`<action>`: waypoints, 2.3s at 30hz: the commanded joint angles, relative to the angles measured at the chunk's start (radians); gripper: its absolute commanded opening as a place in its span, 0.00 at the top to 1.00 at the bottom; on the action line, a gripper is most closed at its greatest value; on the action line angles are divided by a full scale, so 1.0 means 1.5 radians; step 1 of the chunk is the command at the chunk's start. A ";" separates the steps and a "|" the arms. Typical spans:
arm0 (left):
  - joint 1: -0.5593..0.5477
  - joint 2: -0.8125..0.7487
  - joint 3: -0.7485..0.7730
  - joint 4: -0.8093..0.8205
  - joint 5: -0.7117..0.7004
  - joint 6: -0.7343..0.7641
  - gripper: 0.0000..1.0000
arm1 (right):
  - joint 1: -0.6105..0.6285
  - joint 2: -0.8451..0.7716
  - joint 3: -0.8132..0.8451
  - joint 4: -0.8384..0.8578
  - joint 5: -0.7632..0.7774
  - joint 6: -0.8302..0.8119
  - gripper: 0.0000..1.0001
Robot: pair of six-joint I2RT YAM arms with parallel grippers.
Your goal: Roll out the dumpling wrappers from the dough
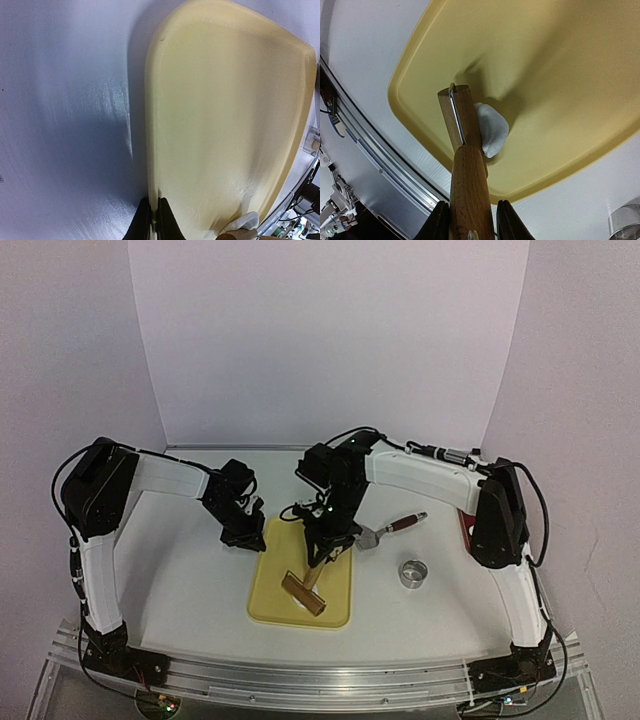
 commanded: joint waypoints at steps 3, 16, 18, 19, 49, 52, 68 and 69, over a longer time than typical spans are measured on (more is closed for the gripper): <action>-0.012 0.021 -0.022 -0.004 -0.003 0.033 1.00 | 0.012 0.085 -0.065 0.081 0.096 -0.006 1.00; -0.012 0.015 -0.027 -0.007 -0.004 0.046 1.00 | 0.007 0.054 -0.055 0.111 0.057 0.002 1.00; -0.011 0.015 -0.027 -0.010 -0.008 0.050 1.00 | 0.008 0.039 -0.045 0.112 0.043 0.005 1.00; -0.011 0.014 -0.027 -0.012 -0.010 0.052 1.00 | 0.008 0.030 -0.041 0.112 0.033 0.006 1.00; -0.011 -0.074 -0.049 -0.014 0.012 0.057 0.62 | -0.080 -0.256 -0.380 0.375 -0.165 0.213 1.00; -0.011 -0.071 -0.057 -0.019 0.014 0.063 0.64 | -0.085 -0.243 -0.388 0.396 -0.176 0.229 1.00; -0.011 -0.027 -0.083 -0.010 -0.013 0.076 0.88 | -0.097 -0.196 -0.447 0.313 -0.048 0.279 1.00; -0.011 -0.024 -0.083 -0.010 -0.013 0.076 0.90 | -0.097 -0.194 -0.448 0.301 -0.032 0.279 1.00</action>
